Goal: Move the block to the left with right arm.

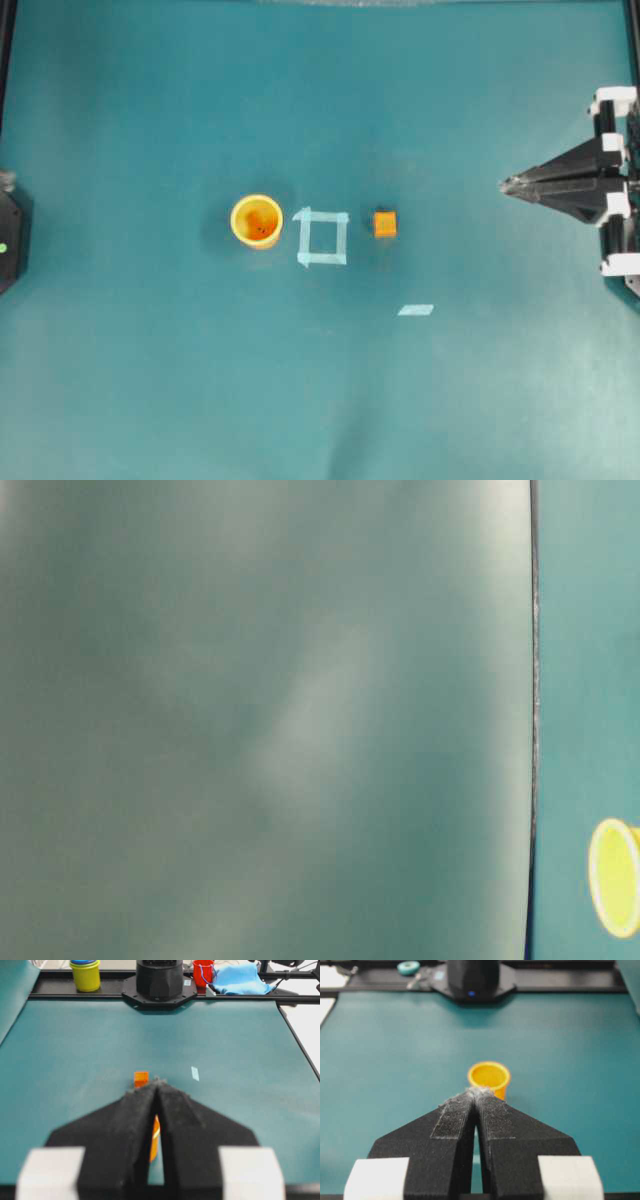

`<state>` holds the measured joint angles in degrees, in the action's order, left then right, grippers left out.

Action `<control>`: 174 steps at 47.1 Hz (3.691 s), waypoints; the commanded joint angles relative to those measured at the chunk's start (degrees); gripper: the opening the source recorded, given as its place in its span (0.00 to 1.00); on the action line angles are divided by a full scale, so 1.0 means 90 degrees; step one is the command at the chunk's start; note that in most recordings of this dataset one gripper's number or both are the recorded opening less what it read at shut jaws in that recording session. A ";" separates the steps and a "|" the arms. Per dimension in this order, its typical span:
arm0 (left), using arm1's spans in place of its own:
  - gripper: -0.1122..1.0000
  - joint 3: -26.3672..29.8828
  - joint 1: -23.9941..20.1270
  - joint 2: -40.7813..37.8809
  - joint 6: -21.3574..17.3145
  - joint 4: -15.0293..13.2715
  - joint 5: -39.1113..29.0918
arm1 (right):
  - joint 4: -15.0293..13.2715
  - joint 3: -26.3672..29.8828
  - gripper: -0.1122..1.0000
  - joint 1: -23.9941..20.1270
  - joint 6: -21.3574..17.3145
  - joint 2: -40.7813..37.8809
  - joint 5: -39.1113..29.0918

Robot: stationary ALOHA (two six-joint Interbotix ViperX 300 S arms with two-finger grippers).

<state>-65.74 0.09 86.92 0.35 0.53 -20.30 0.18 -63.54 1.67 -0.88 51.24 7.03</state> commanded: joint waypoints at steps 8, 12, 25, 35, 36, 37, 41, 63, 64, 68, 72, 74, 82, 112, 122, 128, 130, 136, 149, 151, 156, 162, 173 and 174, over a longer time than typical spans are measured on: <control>0.10 0.0127 0.0010 0.0957 -0.0020 0.0020 -0.0762 | 0.0039 0.0381 0.10 0.0029 -0.0078 -0.0488 -0.0010; 0.10 0.0107 0.0020 0.0996 -0.0010 0.0020 -0.0977 | 0.0068 0.0449 0.10 0.0039 -0.0166 -0.0732 0.0000; 0.10 0.0078 0.0010 0.1035 0.0000 0.0010 -0.1377 | 0.0078 0.0713 0.21 0.0068 -0.0801 -0.1777 0.0068; 0.10 0.0068 0.0010 0.1104 0.0000 0.0020 -0.1582 | 0.0059 0.1084 0.63 0.0195 -0.0811 -0.2734 -0.0273; 0.10 0.0068 0.0010 0.1104 0.0000 0.0010 -0.1582 | 0.0049 0.1143 0.65 0.0205 -0.0791 -0.2852 -0.0332; 0.10 0.0068 0.0010 0.1123 0.0000 0.0020 -0.1582 | 0.0010 0.1230 0.66 0.0225 -0.0762 -0.3008 -0.0410; 0.10 0.0068 0.0010 0.1172 0.0000 0.0020 -0.1582 | -0.0127 0.1494 0.65 0.0244 -0.0713 -0.3477 -0.0654; 0.10 0.0098 0.0010 0.1221 0.0000 0.0020 -0.1592 | -0.0752 0.2549 0.67 0.0273 -0.0654 -0.5713 -0.1787; 0.10 0.0098 0.0010 0.1211 0.0000 0.0020 -0.1582 | -0.0762 0.2549 0.67 0.0264 -0.0664 -0.5742 -0.1787; 0.10 0.0098 0.0010 0.1211 0.0000 0.0010 -0.1582 | -0.0811 0.2559 0.67 0.0273 -0.0664 -0.5869 -0.1797; 0.10 0.0088 0.0020 0.1211 0.0010 0.0010 -0.1592 | -0.0840 0.2559 0.67 0.0264 -0.0664 -0.5947 -0.1816; 0.10 0.0098 0.0010 0.1211 0.0010 0.0020 -0.1582 | -0.0840 0.2559 0.67 0.0273 -0.0674 -0.5986 -0.1846; 0.10 0.0098 0.0010 0.1211 0.0020 0.0010 -0.1592 | -0.0840 0.2559 0.65 0.0371 -0.0693 -0.6055 -0.1875; 0.10 0.0068 0.0010 0.1182 0.0020 0.0010 -0.1582 | -0.0654 0.3643 0.46 0.0186 -0.0889 -0.4971 -0.2764; 0.10 0.0068 0.0010 0.1182 0.0020 0.0020 -0.1572 | -0.0684 0.4434 0.46 0.0107 -0.0879 -0.4941 -0.2666; 0.10 0.0059 0.0010 0.1172 0.0020 0.0020 -0.1572 | -0.0693 0.4922 0.46 0.0107 -0.0859 -0.5234 -0.2275; 0.10 0.0059 0.0010 0.1172 0.0029 0.0010 -0.1572 | -0.0693 0.5146 0.46 0.0107 -0.0830 -0.5410 -0.2119; 0.10 0.0059 0.0020 0.1172 0.0049 0.0020 -0.1572 | -0.0762 0.5791 0.46 0.0107 -0.0791 -0.5879 -0.1973; 0.10 0.0059 0.0010 0.1172 0.0059 0.0020 -0.1572 | -0.0869 0.7100 0.46 0.0107 -0.0781 -0.7041 -0.1963; 0.10 0.0059 0.0020 0.1172 0.0059 0.0010 -0.1572 | -0.0869 0.7246 0.46 0.0107 -0.0791 -0.7188 -0.1953; 0.10 0.0059 0.0010 0.1182 0.0059 0.0010 -0.1572 | -0.0869 0.7588 0.46 0.0107 -0.0801 -0.7539 -0.1953; 0.10 0.0059 0.0010 0.1172 0.0059 0.0010 -0.1572 | -0.0879 0.7900 0.46 0.0107 -0.0811 -0.7861 -0.1855; 0.10 0.0059 0.0020 0.1172 0.0059 0.0020 -0.1572 | -0.0869 0.8389 0.46 0.0107 -0.0811 -0.8262 -0.1621; 0.10 0.0059 0.0010 0.1172 0.0059 0.0020 -0.1572 | -0.0869 0.8428 0.46 0.0107 -0.0811 -0.8291 -0.1602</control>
<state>-65.65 0.18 98.26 0.79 0.62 -34.89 -7.56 9.58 2.81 -8.09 -24.08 -8.70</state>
